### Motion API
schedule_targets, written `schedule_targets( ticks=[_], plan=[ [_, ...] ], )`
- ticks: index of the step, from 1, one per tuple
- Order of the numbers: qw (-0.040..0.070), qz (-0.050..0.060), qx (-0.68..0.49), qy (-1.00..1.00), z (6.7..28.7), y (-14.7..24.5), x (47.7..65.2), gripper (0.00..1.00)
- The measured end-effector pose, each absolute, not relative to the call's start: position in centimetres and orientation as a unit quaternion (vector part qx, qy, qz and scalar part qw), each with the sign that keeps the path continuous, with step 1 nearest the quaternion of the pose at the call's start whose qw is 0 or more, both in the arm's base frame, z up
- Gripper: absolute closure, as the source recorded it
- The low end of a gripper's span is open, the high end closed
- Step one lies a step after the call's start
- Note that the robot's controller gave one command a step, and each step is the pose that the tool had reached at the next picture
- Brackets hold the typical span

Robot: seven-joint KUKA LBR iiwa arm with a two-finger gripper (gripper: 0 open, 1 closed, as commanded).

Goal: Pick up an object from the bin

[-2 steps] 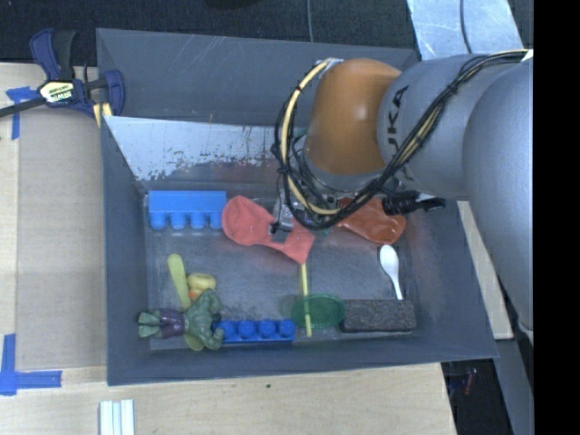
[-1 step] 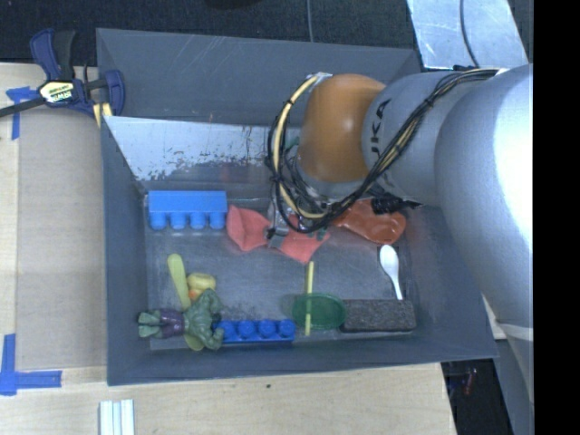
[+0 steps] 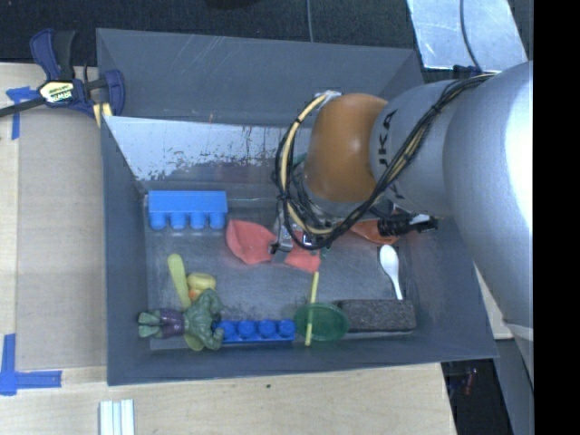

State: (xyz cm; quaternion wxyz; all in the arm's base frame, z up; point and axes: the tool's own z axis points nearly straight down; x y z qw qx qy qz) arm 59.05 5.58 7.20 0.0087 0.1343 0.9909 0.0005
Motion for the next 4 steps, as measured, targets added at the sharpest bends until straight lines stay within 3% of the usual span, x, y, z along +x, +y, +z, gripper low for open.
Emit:
schedule_targets(
  ticks=[1, 2, 3, 4],
  plan=[
    [0.011, 0.001, 0.116, 0.993, 9.5, 5.3, 59.0, 1.0],
    [0.011, 0.001, 0.116, 0.993, 9.5, 5.3, 59.0, 1.0],
    [0.011, 0.001, 0.125, 0.992, 10.9, 5.7, 57.8, 1.0],
    [0.012, 0.0, 0.07, 0.997, 12.0, 5.6, 59.0, 1.0]
  ],
)
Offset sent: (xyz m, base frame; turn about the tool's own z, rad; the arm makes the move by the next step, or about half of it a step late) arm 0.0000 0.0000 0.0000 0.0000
